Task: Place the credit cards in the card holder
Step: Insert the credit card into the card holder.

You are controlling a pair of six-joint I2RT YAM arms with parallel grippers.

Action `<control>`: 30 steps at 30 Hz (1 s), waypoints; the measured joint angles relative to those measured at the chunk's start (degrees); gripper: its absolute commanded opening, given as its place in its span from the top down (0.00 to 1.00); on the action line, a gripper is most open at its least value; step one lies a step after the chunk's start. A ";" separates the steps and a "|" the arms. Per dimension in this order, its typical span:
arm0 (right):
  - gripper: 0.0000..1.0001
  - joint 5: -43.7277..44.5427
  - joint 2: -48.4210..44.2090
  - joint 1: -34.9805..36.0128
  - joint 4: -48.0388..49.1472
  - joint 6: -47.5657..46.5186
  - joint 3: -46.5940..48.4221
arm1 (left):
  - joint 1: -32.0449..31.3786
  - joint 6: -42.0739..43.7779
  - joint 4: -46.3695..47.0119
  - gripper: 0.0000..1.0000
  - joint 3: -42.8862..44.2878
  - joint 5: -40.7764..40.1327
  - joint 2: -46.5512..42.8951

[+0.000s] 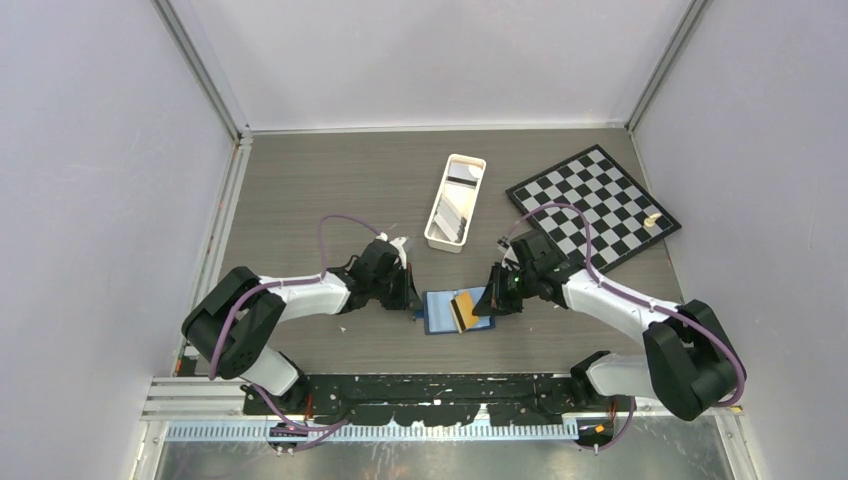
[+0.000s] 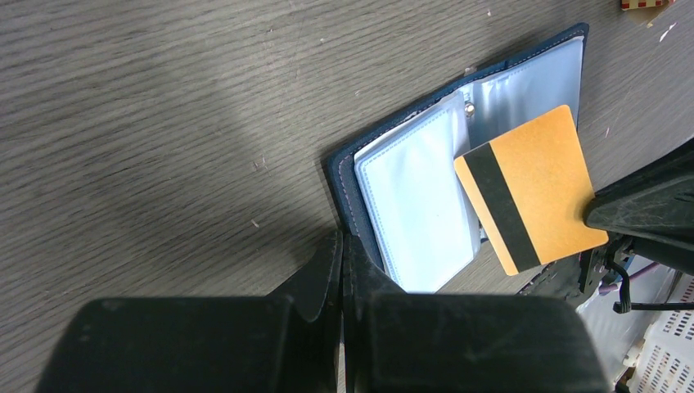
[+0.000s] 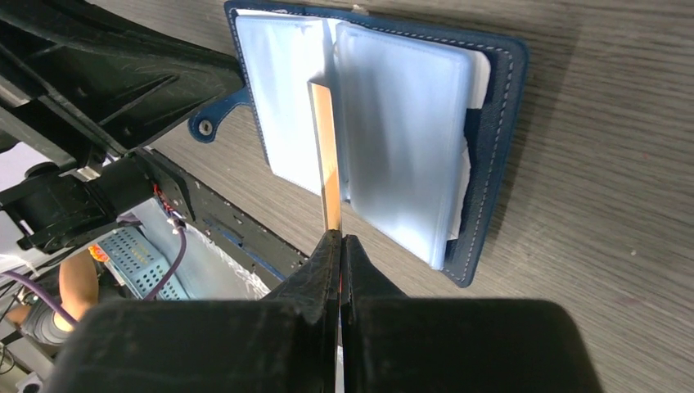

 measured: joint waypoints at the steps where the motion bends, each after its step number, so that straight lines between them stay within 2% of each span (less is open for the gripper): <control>1: 1.00 0.22 0.22 0.00 0.22 -0.07 -0.15 | 0.00 0.00 0.00 1.00 0.00 0.00 0.00; 30: 1.00 3.39 5.25 0.28 6.45 -1.09 -1.44 | 0.02 0.00 -0.11 1.00 0.09 0.00 0.04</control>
